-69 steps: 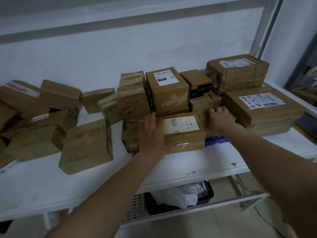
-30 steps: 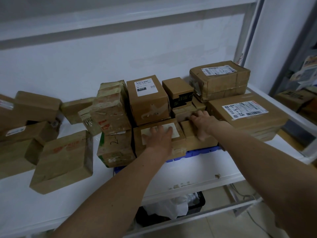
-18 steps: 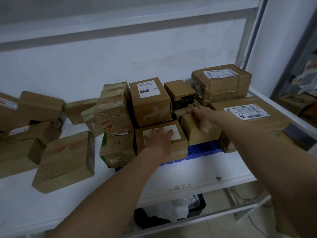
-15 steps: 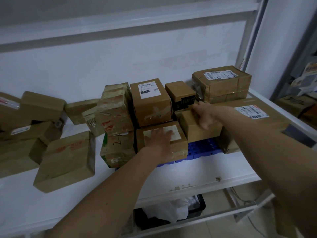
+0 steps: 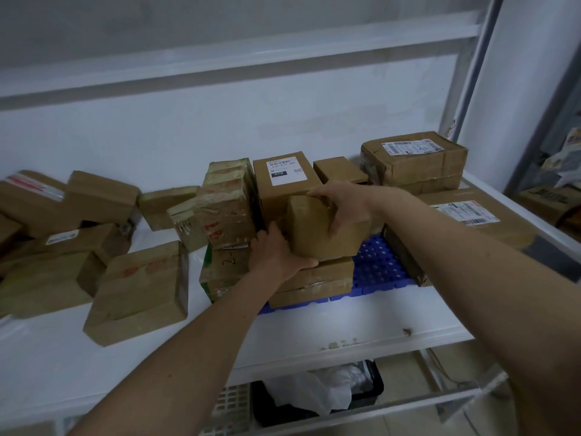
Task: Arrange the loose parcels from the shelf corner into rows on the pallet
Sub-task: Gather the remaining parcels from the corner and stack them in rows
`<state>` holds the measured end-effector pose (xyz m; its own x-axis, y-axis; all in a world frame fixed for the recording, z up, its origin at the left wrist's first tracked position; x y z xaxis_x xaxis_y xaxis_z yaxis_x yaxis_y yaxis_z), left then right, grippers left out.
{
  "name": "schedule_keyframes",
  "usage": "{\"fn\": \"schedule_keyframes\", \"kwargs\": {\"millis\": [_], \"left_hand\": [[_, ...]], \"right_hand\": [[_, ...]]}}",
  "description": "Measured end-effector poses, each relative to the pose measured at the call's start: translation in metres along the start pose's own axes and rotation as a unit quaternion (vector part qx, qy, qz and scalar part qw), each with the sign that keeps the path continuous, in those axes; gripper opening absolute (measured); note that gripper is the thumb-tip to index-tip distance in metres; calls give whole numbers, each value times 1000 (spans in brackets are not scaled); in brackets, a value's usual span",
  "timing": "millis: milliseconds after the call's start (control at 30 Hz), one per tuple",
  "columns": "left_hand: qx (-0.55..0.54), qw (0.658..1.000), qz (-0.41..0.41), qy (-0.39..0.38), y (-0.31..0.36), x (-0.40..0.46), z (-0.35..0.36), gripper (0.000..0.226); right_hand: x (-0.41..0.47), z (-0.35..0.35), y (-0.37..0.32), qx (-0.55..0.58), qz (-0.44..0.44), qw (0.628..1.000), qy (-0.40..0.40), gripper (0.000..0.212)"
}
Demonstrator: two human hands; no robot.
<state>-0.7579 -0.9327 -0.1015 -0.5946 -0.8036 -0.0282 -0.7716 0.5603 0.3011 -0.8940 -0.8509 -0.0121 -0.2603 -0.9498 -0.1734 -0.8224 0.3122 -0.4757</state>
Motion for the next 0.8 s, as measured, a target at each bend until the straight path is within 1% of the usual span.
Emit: {"fn": "schedule_keyframes", "kwargs": {"millis": [133, 267, 333, 433, 500, 567, 633, 667, 733, 800], "left_hand": [[-2, 1000, -24, -4, -17, -4, -1, 117], [-55, 998, -30, 25, -27, -7, -6, 108], [-79, 996, -12, 43, -26, -9, -7, 92], [-73, 996, -8, 58, -26, -13, -9, 63], [-51, 997, -12, 54, -28, -15, -11, 51], [-42, 998, -7, 54, -31, -18, -16, 45], [-42, 997, -1, 64, -39, -22, -24, 38], [-35, 997, -2, 69, -44, -26, -28, 35], [1, 997, -16, 76, -59, -35, -38, 28], [41, 995, -40, 77, -78, -43, -47, 16]], "right_hand": [[13, 20, -11, -15, -16, 999, 33, 85], [13, 23, 3, 36, 34, 996, 69, 86], [12, 28, 6, 43, 48, 995, 79, 81], [10, 37, 3, 44, 44, 993, 104, 72], [8, 41, 0, 38, 47, 992, 107, 70], [4, 43, -1, 28, 59, 993, 94, 70], [0, 42, -5, -7, 74, 994, 85, 70], [-1, 39, -11, -44, 71, 992, 98, 68], [-2, 31, -33, -128, 32, 979, 154, 56], [0, 30, -61, -154, -34, 968, 197, 43]]}}
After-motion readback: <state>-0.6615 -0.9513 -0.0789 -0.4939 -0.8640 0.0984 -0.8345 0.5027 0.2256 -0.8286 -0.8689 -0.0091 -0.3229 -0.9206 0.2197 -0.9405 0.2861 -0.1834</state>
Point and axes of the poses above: each hand's wrist, its own x-axis towards the middle knuckle, its own z-axis out of the palm, y = z × x, the point moved 5 cm from there along x, towards the middle knuckle, and after that the axes turned 12 degrees about x, right-handed, at the moved point
